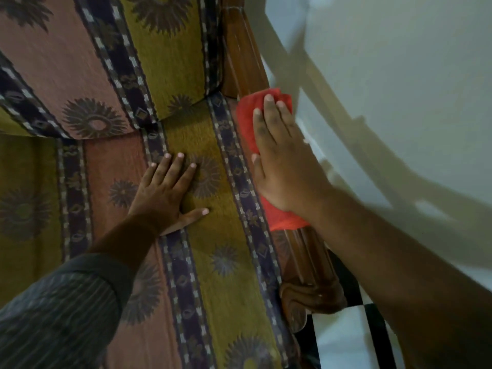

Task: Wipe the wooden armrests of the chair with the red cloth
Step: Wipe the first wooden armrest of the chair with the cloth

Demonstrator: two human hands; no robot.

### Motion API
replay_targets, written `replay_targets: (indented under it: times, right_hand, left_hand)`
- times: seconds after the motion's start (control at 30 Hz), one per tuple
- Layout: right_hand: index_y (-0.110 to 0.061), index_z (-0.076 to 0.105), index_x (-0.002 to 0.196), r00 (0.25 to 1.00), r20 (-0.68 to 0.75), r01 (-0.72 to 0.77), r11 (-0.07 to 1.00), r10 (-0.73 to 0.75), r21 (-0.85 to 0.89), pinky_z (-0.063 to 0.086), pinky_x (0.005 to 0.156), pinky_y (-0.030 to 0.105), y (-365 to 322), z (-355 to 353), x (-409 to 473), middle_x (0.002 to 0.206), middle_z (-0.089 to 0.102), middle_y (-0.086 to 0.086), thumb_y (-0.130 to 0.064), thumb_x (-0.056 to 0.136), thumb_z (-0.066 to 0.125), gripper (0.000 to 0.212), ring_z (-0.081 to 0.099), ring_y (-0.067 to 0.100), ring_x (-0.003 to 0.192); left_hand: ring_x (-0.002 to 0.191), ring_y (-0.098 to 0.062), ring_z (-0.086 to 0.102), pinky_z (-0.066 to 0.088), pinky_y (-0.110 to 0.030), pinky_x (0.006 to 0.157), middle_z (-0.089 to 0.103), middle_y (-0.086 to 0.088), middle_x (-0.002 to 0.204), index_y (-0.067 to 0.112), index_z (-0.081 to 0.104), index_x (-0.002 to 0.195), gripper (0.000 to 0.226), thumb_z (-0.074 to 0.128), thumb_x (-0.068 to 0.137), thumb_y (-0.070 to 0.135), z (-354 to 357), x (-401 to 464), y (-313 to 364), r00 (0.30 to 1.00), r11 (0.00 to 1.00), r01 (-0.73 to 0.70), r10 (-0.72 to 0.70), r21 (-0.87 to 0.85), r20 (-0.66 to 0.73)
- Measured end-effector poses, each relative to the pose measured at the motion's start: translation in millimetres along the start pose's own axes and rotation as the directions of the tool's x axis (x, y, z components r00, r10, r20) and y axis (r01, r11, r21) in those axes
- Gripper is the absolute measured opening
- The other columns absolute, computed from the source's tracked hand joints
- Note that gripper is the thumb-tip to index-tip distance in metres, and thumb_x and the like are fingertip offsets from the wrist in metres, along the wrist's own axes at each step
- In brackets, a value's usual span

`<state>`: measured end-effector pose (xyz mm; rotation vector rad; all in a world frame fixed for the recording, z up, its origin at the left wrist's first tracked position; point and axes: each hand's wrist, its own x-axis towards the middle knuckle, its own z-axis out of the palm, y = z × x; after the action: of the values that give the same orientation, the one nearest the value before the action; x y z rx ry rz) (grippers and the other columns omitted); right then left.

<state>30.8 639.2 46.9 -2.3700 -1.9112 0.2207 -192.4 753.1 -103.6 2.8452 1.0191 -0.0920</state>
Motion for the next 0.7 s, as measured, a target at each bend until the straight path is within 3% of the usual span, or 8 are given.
replay_targets:
  times: [0.07,0.17,0.23,0.53,0.7]
  right_hand:
    - [-0.003,0.005,0.157,1.0,-0.013,-0.006,1.0,0.006,0.024,0.023,0.123,0.056,-1.6,1.6,-38.1,0.168,0.0,0.019,-0.03,0.1,0.031,0.069,-0.001,0.036,0.155]
    - [-0.002,0.007,0.157,1.0,0.001,-0.016,1.0,0.016,0.017,0.007,0.126,0.046,-3.5,6.3,-89.8,0.168,0.001,0.019,-0.03,0.101,0.029,0.066,-0.003,0.034,0.155]
    - [0.0,0.009,0.156,1.0,-0.013,0.001,1.0,-0.002,-0.02,0.007,0.126,0.046,-5.4,8.1,-99.1,0.167,0.003,0.021,-0.029,0.102,0.03,0.065,-0.004,0.035,0.155]
    - [-0.001,0.008,0.156,0.999,-0.049,-0.017,1.0,0.018,0.015,0.027,0.12,0.057,-0.4,6.6,-35.4,0.167,0.003,0.022,-0.033,0.097,0.025,0.069,0.002,0.04,0.154]
    - [-0.001,0.003,0.156,0.999,-0.018,-0.039,0.998,0.038,-0.051,0.017,0.125,0.054,-2.5,-2.9,21.9,0.167,-0.003,0.02,-0.027,0.101,0.04,0.071,-0.004,0.039,0.154]
  left_hand:
    - [0.154,-0.035,0.009,0.011,-0.055,0.122,0.013,-0.013,0.167,0.02,0.014,0.159,0.11,0.015,0.076,0.092,-1.3,-5.6,7.5,0.999,0.998,0.053,-0.052,-0.039,0.007]
    - [0.155,-0.032,-0.001,0.006,-0.055,0.123,0.004,-0.01,0.168,0.023,0.006,0.159,0.111,0.021,0.074,0.093,1.0,-12.2,24.6,0.99,0.986,0.144,-0.143,-0.088,0.02]
    - [0.155,-0.032,-0.005,0.003,-0.055,0.124,0.0,-0.01,0.168,0.024,0.003,0.159,0.112,0.022,0.074,0.094,3.4,-15.7,29.4,0.987,0.982,0.162,-0.16,-0.095,0.031]
    - [0.154,-0.036,-0.003,0.002,-0.057,0.123,0.003,-0.014,0.168,0.022,0.005,0.159,0.114,0.019,0.073,0.095,3.5,-16.5,32.0,0.989,0.988,0.145,-0.144,-0.055,0.018]
    - [0.154,-0.038,0.002,0.007,-0.059,0.122,0.008,-0.016,0.167,0.022,0.009,0.159,0.114,0.022,0.073,0.094,3.1,-15.7,34.2,0.988,0.988,0.151,-0.151,-0.044,0.016]
